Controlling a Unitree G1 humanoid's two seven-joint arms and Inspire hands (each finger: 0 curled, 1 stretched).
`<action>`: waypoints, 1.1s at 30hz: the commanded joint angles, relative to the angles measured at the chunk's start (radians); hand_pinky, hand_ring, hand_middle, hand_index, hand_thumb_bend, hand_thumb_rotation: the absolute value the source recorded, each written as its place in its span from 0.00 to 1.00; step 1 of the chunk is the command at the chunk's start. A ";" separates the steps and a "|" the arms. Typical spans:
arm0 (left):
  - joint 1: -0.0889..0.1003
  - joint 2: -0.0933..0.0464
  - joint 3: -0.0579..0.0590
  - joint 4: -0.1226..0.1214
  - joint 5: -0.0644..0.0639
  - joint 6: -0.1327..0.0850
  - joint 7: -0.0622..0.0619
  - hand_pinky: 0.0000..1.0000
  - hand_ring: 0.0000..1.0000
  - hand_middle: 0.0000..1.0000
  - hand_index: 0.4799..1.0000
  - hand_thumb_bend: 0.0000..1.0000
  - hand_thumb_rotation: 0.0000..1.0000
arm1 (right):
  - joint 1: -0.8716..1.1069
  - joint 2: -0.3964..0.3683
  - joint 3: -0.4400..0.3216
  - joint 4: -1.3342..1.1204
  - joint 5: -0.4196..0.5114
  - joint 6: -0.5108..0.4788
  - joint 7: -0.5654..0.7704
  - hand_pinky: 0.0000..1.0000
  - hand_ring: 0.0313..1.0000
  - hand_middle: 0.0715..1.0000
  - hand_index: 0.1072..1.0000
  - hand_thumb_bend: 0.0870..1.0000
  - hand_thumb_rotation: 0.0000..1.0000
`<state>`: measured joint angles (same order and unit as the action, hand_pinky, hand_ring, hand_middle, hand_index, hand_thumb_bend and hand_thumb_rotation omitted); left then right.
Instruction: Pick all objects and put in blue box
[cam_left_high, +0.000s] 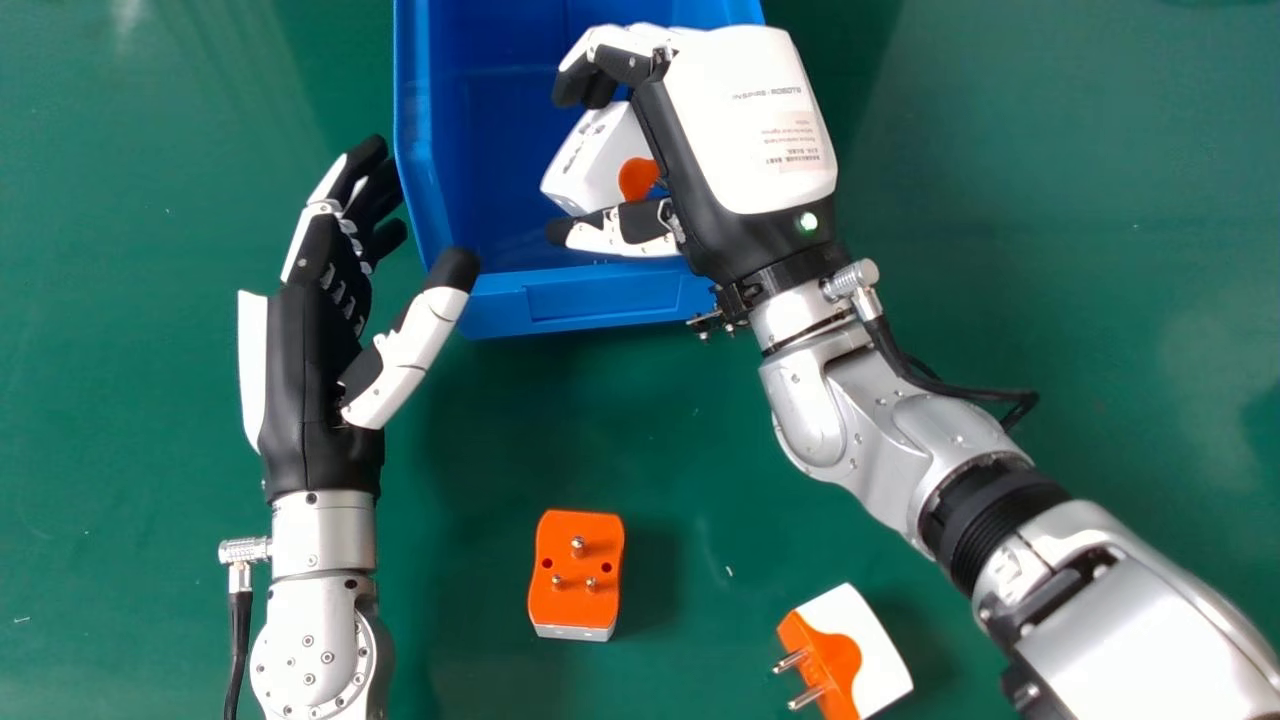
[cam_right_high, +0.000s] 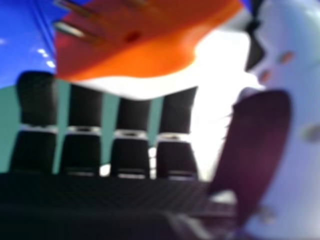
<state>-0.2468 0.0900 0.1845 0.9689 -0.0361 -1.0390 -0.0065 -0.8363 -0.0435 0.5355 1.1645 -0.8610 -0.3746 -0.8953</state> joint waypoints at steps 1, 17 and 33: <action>-0.015 0.004 -0.003 -0.006 0.015 -0.028 0.009 0.85 0.87 0.85 0.70 0.80 0.49 | -0.053 0.005 0.016 0.016 -0.005 0.000 -0.036 0.31 0.42 0.49 0.47 0.44 0.00; -0.015 0.002 -0.005 0.001 0.015 -0.036 0.009 0.84 0.87 0.85 0.70 0.80 0.50 | -0.083 0.025 0.108 0.075 -0.020 0.062 -0.014 0.33 0.44 0.49 0.44 0.45 0.00; -0.015 -0.005 -0.004 -0.001 0.014 -0.032 0.011 0.83 0.86 0.85 0.69 0.80 0.50 | -0.115 0.051 0.138 0.099 -0.024 0.184 -0.002 0.32 0.43 0.47 0.47 0.45 0.00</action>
<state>-0.2481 0.0881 0.1823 0.9753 -0.0199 -1.0480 0.0042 -0.9128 0.0011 0.6812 1.2622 -0.8992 -0.2007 -0.9081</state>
